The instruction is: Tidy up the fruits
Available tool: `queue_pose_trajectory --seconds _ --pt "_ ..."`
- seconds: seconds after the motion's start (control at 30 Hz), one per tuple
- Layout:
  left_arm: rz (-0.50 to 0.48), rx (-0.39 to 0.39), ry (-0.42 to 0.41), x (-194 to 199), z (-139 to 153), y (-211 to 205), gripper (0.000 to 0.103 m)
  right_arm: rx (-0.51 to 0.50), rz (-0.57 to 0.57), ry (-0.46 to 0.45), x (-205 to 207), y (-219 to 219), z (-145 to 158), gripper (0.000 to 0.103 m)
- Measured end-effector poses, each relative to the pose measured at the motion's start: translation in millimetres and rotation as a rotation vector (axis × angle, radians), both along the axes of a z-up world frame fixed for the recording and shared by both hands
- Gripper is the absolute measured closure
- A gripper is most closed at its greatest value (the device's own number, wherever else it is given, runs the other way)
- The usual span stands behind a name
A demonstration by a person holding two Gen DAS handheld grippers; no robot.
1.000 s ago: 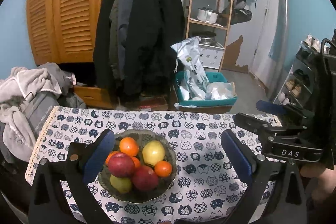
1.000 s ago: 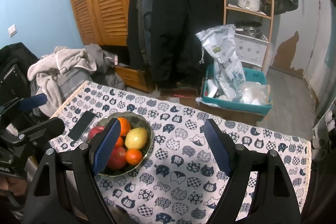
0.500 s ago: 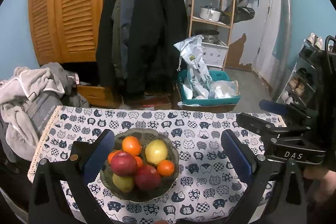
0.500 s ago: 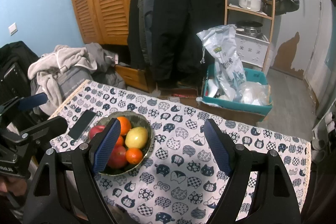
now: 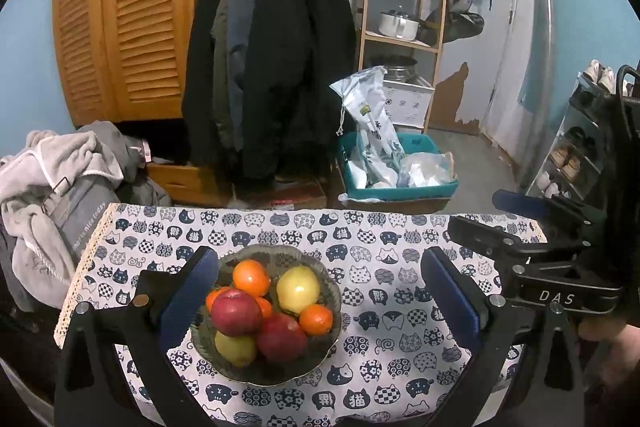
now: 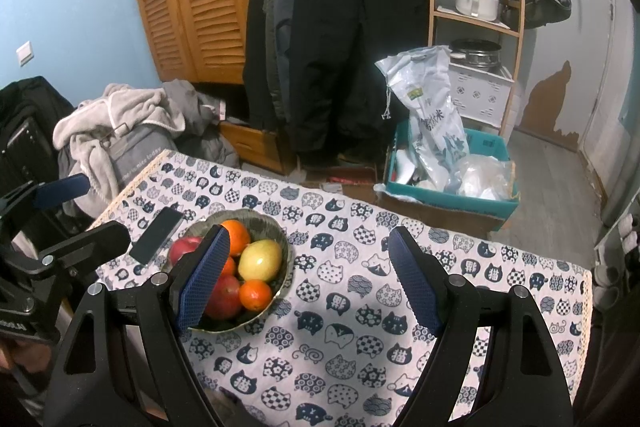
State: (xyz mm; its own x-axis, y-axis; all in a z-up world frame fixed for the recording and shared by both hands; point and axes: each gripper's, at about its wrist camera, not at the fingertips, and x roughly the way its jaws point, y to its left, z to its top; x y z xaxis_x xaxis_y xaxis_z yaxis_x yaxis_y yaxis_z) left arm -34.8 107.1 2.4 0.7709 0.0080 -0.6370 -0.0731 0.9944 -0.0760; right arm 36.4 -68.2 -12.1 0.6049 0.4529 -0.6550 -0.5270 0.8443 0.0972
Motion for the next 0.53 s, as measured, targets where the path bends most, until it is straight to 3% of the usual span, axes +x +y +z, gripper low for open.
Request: queue_pose_trajectory --seconds 0.53 --pt "-0.010 -0.012 0.014 0.0 0.1 -3.0 0.001 -0.001 -0.001 0.001 0.0 0.4 0.4 0.023"
